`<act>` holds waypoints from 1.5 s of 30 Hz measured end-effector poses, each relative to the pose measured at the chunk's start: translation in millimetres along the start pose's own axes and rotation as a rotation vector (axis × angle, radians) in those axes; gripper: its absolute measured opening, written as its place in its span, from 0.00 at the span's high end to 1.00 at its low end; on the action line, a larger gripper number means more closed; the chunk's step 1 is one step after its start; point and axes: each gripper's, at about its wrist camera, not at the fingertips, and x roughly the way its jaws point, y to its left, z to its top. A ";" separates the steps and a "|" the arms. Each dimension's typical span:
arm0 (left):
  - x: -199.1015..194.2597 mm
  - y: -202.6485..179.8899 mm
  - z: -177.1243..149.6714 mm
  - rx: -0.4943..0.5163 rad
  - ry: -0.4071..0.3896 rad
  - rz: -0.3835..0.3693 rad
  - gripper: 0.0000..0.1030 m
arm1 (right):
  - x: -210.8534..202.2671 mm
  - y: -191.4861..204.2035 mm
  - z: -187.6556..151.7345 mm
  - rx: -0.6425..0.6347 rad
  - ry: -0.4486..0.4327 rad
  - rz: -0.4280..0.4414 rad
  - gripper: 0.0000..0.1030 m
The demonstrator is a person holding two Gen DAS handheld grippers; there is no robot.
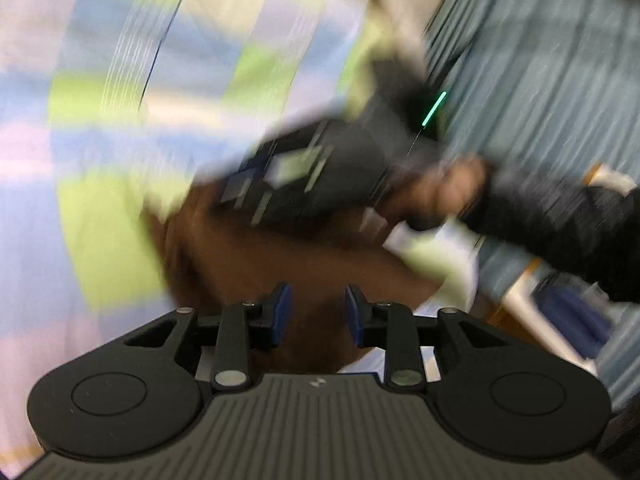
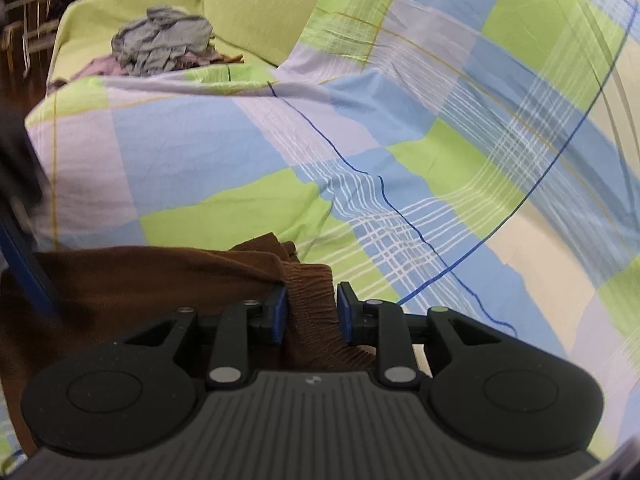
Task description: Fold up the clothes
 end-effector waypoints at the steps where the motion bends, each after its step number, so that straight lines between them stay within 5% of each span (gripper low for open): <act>1: 0.7 5.1 -3.1 -0.032 -0.007 -0.007 0.67 | -3.7 -1.3 -1.1 0.022 -0.015 0.008 0.78; 8: 4.5 3.1 -3.1 0.004 -0.004 0.013 0.68 | -28.7 -11.1 -2.8 0.128 -0.119 0.032 0.73; 10: 2.5 6.0 -4.2 0.006 -0.005 0.017 0.68 | -33.3 -7.5 -4.3 0.143 -0.140 0.009 0.58; 12: 1.5 5.8 -4.9 -0.005 -0.012 0.019 0.68 | -37.5 -6.4 -6.1 0.168 -0.159 -0.013 0.54; 17: 2.7 0.5 -5.6 0.012 -0.017 0.041 0.68 | -44.6 -9.7 -9.9 0.236 -0.210 0.013 0.59; 19: 2.1 -3.9 -6.4 0.036 -0.017 0.055 0.68 | -41.9 -12.2 -13.9 0.247 -0.198 0.009 0.73; 21: 0.5 -8.5 -8.4 0.058 -0.018 0.069 0.68 | -39.2 -14.6 -17.9 0.257 -0.186 0.006 0.77; 30: -8.3 -15.8 -6.9 0.070 -0.011 0.075 0.69 | -27.1 -25.8 -36.1 0.302 -0.133 -0.009 0.75; 36: -7.7 -23.8 24.9 0.114 -0.049 0.046 0.64 | -19.0 -33.3 -48.2 0.332 -0.097 -0.020 0.75; 45: 39.0 8.2 74.2 0.120 -0.013 0.134 0.64 | -7.5 -45.0 -66.4 0.377 -0.045 -0.035 0.76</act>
